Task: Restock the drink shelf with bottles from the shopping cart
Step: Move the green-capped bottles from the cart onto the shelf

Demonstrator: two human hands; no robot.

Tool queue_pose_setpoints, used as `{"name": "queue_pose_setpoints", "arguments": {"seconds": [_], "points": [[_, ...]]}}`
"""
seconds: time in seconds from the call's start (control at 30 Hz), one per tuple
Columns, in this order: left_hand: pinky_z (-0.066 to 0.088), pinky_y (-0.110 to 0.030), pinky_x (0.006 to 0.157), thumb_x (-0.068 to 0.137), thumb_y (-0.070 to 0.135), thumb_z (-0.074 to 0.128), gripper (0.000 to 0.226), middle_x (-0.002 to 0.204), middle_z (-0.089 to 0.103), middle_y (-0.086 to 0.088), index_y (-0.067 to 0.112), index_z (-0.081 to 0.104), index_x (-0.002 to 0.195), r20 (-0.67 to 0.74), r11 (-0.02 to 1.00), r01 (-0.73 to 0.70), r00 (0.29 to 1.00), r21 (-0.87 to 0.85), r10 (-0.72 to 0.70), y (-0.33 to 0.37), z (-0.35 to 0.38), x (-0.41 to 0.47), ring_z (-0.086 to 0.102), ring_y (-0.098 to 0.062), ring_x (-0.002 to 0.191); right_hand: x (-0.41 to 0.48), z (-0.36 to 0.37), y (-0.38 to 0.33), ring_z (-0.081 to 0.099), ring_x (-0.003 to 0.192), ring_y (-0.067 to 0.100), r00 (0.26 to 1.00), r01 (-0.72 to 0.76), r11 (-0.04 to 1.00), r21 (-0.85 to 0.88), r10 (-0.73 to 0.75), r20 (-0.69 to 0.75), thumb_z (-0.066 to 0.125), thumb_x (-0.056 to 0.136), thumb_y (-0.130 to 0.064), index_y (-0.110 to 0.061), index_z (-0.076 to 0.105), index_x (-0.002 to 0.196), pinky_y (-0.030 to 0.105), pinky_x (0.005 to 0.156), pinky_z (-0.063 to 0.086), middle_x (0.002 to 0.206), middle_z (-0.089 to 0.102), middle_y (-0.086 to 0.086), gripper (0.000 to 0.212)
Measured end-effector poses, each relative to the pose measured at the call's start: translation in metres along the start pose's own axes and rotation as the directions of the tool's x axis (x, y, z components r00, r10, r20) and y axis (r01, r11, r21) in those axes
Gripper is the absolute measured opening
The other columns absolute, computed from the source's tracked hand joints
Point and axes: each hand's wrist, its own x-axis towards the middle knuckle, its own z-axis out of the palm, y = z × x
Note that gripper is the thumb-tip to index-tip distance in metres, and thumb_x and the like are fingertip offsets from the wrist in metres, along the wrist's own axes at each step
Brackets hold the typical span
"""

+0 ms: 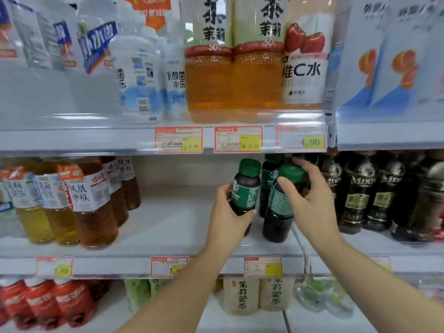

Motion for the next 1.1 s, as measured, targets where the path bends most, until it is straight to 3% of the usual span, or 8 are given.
{"name": "queue_pose_setpoints", "arguments": {"seconds": [0.1,0.2,0.33,0.43,0.6,0.73,0.87,1.1], "points": [[0.049,-0.028,0.086,0.069,0.023,0.080,0.064,0.109,0.057,0.010,0.031,0.036,0.115,-0.027,0.997,0.066,0.998,0.044,-0.065,-0.007,0.014,0.012,0.057,-0.012,0.102,0.014,0.010,0.004,0.055,0.090,-0.009,0.999,-0.052,0.998,0.018,0.052,0.008,0.067,0.083,-0.028,-0.023,0.047,0.125,0.010,0.080,0.045,0.104,0.056,-0.014,0.047],[0.047,-0.046,0.091,0.064,0.036,0.080,0.075,0.118,0.051,-0.002,0.023,0.037,0.125,-0.036,0.978,0.070,0.997,0.197,-0.064,-0.008,0.022,0.019,0.051,-0.024,0.111,0.015,0.015,0.012,0.055,0.098,-0.003,0.997,-0.073,0.997,0.038,0.072,0.034,0.069,0.082,-0.025,-0.031,0.045,0.121,0.016,0.087,0.044,0.109,0.056,-0.009,0.047],[0.041,-0.028,0.092,0.073,0.023,0.076,0.066,0.116,0.045,0.001,0.022,0.038,0.127,0.155,0.991,0.078,0.983,0.108,-0.094,-0.008,0.009,0.019,0.047,-0.011,0.110,-0.009,0.007,0.028,0.052,0.097,-0.020,0.960,-0.176,0.976,0.128,0.142,0.241,0.066,0.083,-0.008,-0.037,0.034,0.125,0.013,0.088,0.046,0.112,0.053,-0.023,0.060],[0.040,-0.018,0.086,0.084,0.007,0.064,0.059,0.110,0.052,0.013,0.028,0.033,0.129,0.336,0.995,0.093,0.936,0.041,-0.102,-0.011,-0.008,0.015,0.052,-0.001,0.100,-0.022,-0.004,0.040,0.052,0.105,-0.009,0.927,-0.228,0.973,0.030,0.207,0.312,0.063,0.082,0.002,-0.030,0.030,0.139,0.016,0.093,0.044,0.116,0.053,-0.020,0.072],[0.042,-0.029,0.100,0.083,0.008,0.068,0.061,0.124,0.056,0.001,0.026,0.037,0.132,0.272,0.996,0.076,0.959,0.042,-0.085,-0.019,-0.008,0.018,0.054,-0.012,0.111,-0.017,-0.004,0.040,0.047,0.100,0.006,0.948,-0.162,0.961,-0.225,0.215,0.235,0.076,0.074,-0.018,-0.023,0.033,0.139,0.018,0.089,0.036,0.118,0.044,-0.001,0.079],[0.040,-0.023,0.095,0.084,0.010,0.067,0.065,0.124,0.053,0.005,0.023,0.034,0.138,0.261,0.997,0.066,0.962,0.044,-0.075,-0.021,-0.005,0.019,0.051,-0.008,0.110,-0.016,-0.003,0.049,0.052,0.112,0.009,0.916,-0.209,0.958,-0.198,0.262,0.305,0.073,0.077,-0.018,-0.023,0.041,0.133,0.024,0.094,0.041,0.119,0.055,-0.007,0.064],[0.035,-0.016,0.094,0.084,0.006,0.066,0.066,0.124,0.048,0.010,0.019,0.031,0.139,0.243,0.997,0.062,0.967,0.041,-0.070,-0.022,-0.002,0.024,0.046,-0.005,0.113,-0.015,0.001,0.053,0.056,0.102,0.010,0.953,-0.185,0.959,-0.213,0.228,0.201,0.076,0.075,-0.016,-0.017,0.049,0.125,0.022,0.086,0.042,0.106,0.059,-0.009,0.056],[0.036,-0.023,0.096,0.083,0.003,0.066,0.061,0.116,0.048,0.006,0.014,0.035,0.134,0.158,0.996,0.055,0.985,0.077,-0.066,-0.027,0.017,0.041,0.045,-0.009,0.112,-0.010,0.013,0.055,0.053,0.108,0.014,0.970,-0.155,0.957,-0.246,0.195,0.148,0.071,0.080,-0.013,-0.013,0.048,0.128,0.016,0.083,0.034,0.119,0.060,0.002,0.053]]}}
